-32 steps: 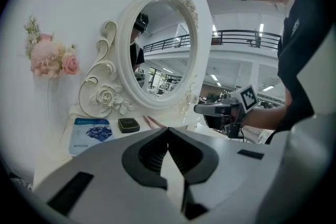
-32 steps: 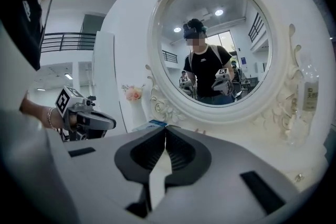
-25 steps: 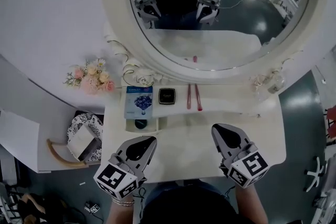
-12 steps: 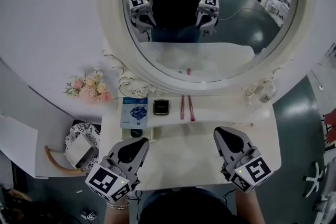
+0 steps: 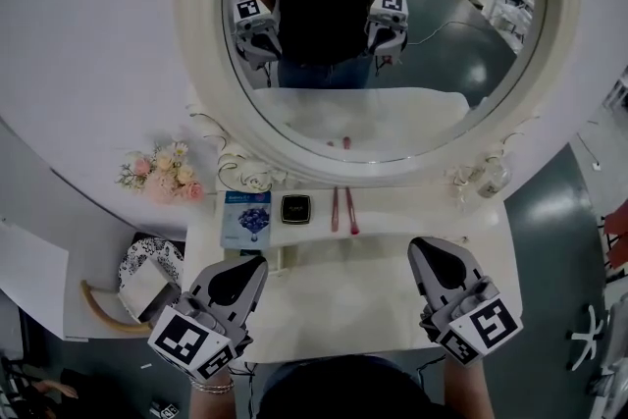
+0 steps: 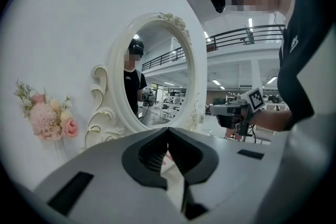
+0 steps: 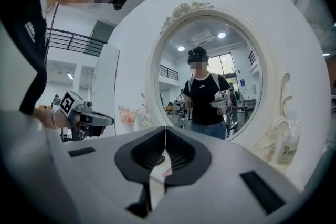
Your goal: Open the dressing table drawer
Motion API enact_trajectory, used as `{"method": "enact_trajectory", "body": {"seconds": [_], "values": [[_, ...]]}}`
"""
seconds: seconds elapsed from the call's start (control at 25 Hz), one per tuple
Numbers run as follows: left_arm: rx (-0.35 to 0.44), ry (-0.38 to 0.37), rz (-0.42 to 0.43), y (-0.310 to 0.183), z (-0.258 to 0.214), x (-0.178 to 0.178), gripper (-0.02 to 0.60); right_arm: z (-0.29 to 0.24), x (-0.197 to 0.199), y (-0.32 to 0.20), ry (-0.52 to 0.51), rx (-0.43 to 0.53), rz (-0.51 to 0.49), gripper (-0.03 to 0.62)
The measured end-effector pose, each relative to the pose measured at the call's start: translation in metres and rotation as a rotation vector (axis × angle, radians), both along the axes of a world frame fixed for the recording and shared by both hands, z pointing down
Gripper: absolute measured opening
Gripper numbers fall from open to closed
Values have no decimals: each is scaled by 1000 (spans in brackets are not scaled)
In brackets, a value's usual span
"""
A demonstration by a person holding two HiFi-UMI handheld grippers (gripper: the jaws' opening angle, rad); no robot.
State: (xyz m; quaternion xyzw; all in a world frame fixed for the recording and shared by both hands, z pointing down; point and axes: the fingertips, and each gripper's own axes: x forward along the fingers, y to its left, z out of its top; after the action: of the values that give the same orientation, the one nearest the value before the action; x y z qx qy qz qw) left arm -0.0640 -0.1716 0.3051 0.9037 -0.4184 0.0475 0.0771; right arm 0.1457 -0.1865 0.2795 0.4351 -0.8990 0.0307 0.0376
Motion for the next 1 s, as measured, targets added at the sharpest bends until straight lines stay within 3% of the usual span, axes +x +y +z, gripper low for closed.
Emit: {"method": "enact_trajectory", "body": {"seconds": [0.4, 0.56, 1.0], "values": [[41, -5, -35, -10, -12, -11, 17, -14, 9, -7, 13, 21, 48, 18], [52, -37, -57, -13, -11, -17, 17, -20, 8, -6, 21, 33, 40, 18], [65, -34, -59, -16, -19, -18, 17, -26, 1, -5, 104, 85, 9, 18]]}}
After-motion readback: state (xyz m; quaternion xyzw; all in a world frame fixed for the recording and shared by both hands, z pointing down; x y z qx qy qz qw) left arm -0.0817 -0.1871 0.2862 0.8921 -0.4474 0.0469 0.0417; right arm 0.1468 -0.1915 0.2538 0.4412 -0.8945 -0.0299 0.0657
